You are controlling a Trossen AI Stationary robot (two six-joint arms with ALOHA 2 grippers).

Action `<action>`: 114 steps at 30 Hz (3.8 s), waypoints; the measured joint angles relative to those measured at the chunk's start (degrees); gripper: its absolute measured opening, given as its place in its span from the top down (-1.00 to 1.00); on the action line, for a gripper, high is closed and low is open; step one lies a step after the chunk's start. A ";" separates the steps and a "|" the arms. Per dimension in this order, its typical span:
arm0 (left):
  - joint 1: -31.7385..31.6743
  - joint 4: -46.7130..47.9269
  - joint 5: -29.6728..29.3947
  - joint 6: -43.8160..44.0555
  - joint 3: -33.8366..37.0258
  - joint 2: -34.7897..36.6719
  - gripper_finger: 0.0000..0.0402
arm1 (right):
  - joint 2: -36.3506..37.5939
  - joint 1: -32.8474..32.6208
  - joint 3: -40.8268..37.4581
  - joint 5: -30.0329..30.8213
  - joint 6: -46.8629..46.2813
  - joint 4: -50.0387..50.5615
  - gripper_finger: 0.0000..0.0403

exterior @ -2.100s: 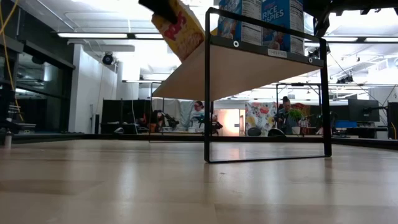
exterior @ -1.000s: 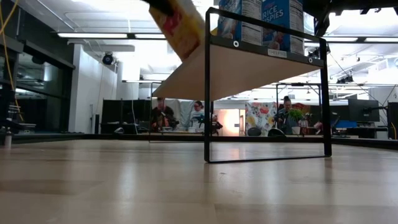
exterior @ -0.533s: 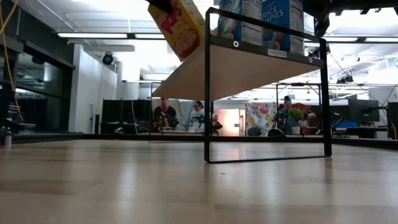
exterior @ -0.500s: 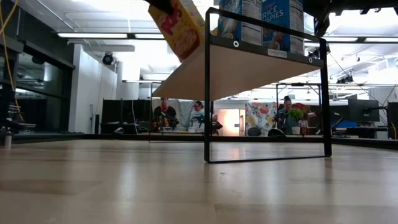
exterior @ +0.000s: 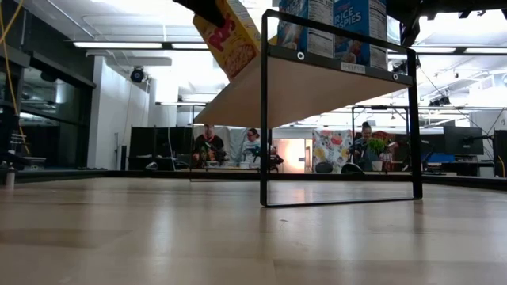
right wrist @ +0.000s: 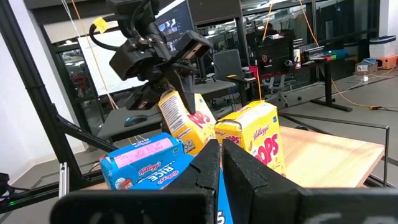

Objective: Stack cereal on shelf
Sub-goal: Put the yellow cereal box on the shelf aligned with the other yellow cereal box

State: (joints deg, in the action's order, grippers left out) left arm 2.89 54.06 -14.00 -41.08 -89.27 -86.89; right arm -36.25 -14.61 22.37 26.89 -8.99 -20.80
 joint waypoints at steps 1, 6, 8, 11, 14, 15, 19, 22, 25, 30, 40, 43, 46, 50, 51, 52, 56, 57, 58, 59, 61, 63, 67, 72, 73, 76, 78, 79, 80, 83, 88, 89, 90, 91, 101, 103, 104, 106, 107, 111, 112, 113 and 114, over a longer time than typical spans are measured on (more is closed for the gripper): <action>-0.09 0.00 0.00 0.00 0.01 0.00 0.49 | 0.00 0.00 0.00 0.00 0.00 0.00 0.94; -0.28 0.02 0.38 0.39 0.04 0.00 0.46 | 0.01 0.00 0.00 0.00 0.00 0.00 0.94; -0.26 0.02 0.39 0.42 0.04 0.00 0.43 | 0.00 0.00 0.00 0.00 0.00 0.00 0.94; -0.26 -0.11 0.39 0.42 0.04 0.00 0.35 | 0.00 0.00 0.00 0.00 0.00 0.02 0.94; -0.26 -0.38 0.42 0.57 0.04 -0.54 0.26 | 0.00 0.00 0.00 0.00 0.00 0.02 0.94; -0.26 -0.26 0.42 0.75 0.10 -0.78 0.24 | 0.00 0.00 0.00 0.00 0.00 0.04 0.94; -0.26 -1.35 0.44 1.79 0.00 -2.26 0.14 | 0.00 0.00 -0.02 -0.02 0.00 0.32 0.94; -0.28 -0.93 -0.07 0.78 0.11 -3.96 0.11 | -0.02 0.00 -0.02 0.00 0.00 0.43 0.94; -0.28 -0.75 -0.41 -0.05 0.11 -4.92 0.09 | -0.02 0.00 -0.02 0.00 0.00 0.44 0.94; -0.28 -1.02 -3.07 -0.85 0.09 -5.14 0.09 | -0.02 0.00 -0.02 0.00 0.00 0.50 0.94; -0.24 -1.41 -4.46 -0.79 0.00 -3.45 0.09 | -0.04 0.00 -0.02 0.00 -0.19 0.40 0.94; -0.24 -1.46 -2.30 0.56 0.00 -3.45 0.09 | -0.07 0.00 -0.04 0.00 -1.14 0.48 0.94; -0.22 -1.46 -1.33 0.73 0.00 -3.45 0.09 | -0.07 0.00 -0.03 0.00 -1.15 0.46 0.94; -0.22 -1.33 -1.51 0.50 0.07 -2.82 0.09 | -0.07 0.00 -0.02 0.00 -1.11 0.46 0.94; -0.22 -1.60 -1.55 0.50 0.06 -2.59 0.09 | -0.07 0.02 -0.03 0.00 -1.09 0.45 0.94; -0.22 -1.77 -1.53 0.51 0.02 -2.18 0.09 | -0.07 0.02 -0.04 0.00 -1.09 0.46 0.94; -0.22 -1.90 -1.27 1.62 0.04 -0.34 0.09 | -0.07 0.02 -0.04 0.00 -1.08 0.46 0.94; -0.22 -1.88 -0.62 2.17 0.04 0.13 0.09 | -0.06 0.02 -0.04 0.00 -1.09 0.45 0.94; -0.26 -2.04 0.45 2.70 0.04 0.65 0.09 | -0.04 0.02 -0.04 0.00 -1.07 0.46 0.94; -0.44 -2.05 1.41 3.04 0.04 1.01 0.09 | -0.07 0.02 -0.04 0.00 -1.07 0.48 0.94; -0.97 -2.08 2.70 3.28 0.04 1.35 0.09 | -0.07 0.02 -0.04 0.00 -1.13 0.44 0.94; -1.78 -2.10 4.25 3.94 0.04 1.36 0.09 | -0.07 0.01 -0.04 0.00 -1.24 0.46 0.94; -3.17 -3.48 8.62 4.44 0.04 0.62 0.09 | -0.07 0.02 -0.04 0.00 -1.46 0.44 0.94; -4.91 -5.48 14.05 4.50 0.02 0.70 0.09 | -0.07 0.02 -0.04 0.00 -1.21 0.44 0.94; -5.26 -5.41 14.47 4.52 0.02 0.68 0.09 | -0.07 0.02 -0.04 0.00 -1.20 0.47 0.94; -6.05 -5.63 14.77 4.52 0.02 0.66 0.09 | -0.06 0.02 -0.04 0.00 -1.17 0.46 0.94; -6.39 -6.04 14.80 4.59 0.02 0.66 0.09 | -0.07 0.02 -0.04 0.00 -1.25 0.48 0.94; -6.51 -6.03 14.84 4.61 0.02 0.66 0.09 | -0.07 0.02 -0.04 0.00 -1.25 0.48 0.94; -6.69 -6.01 14.92 4.62 0.02 0.66 0.09 | -0.07 0.01 -0.04 0.00 -1.25 0.48 0.94; -7.24 -6.29 17.05 4.66 0.04 0.52 0.09 | -0.07 0.02 -0.04 0.00 -1.25 0.47 0.94; -8.37 -8.22 22.14 5.00 0.04 0.26 0.09 | -0.07 0.02 -0.04 0.00 -1.25 0.48 0.94; -8.64 -8.58 22.14 4.96 0.04 0.27 0.09 | -0.07 0.02 -0.04 0.00 -1.27 0.47 0.94; -8.95 -8.71 22.19 5.00 0.04 0.26 0.09 | -0.05 0.02 -0.04 0.00 -1.25 0.46 0.94; -9.25 -8.81 22.28 5.06 0.07 0.26 0.09 | -0.04 0.02 -0.04 0.00 -1.27 0.48 0.94; -11.15 -11.32 22.45 5.62 4.21 0.22 0.09 | -0.05 0.02 -0.04 0.00 -1.48 0.47 0.94; -11.09 -11.75 22.44 5.64 4.28 0.22 0.09 | -0.06 0.02 -0.04 0.00 -1.49 0.49 0.94; -11.04 -12.19 22.43 5.61 4.28 0.25 0.09 | -0.06 0.02 -0.04 0.00 -1.48 0.48 0.94; -11.03 -12.52 22.32 5.69 4.28 0.28 0.09 | -0.07 0.00 -0.04 0.00 -1.49 0.48 0.94; -11.01 -12.53 22.20 5.98 4.28 0.28 0.09 | -0.06 0.02 -0.04 0.01 -1.47 0.48 0.94; -11.01 -13.73 20.23 10.06 4.28 0.28 0.09 | -0.05 0.02 -0.04 0.01 -1.49 0.49 0.94; -11.01 -14.11 19.04 11.54 4.28 0.28 0.09 | -0.06 0.01 -0.04 0.00 -1.49 0.48 0.94; -11.01 -14.29 17.85 12.68 4.28 0.28 0.09 | -0.06 0.01 -0.04 0.01 -1.49 0.48 0.94; -11.01 -14.40 16.75 13.31 4.28 0.28 0.09 | -0.04 0.01 -0.04 0.00 -1.49 0.48 0.94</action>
State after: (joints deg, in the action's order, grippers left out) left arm -8.12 39.66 2.75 -27.77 -84.99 -86.61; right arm -36.29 -14.60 22.33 26.90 -10.48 -20.32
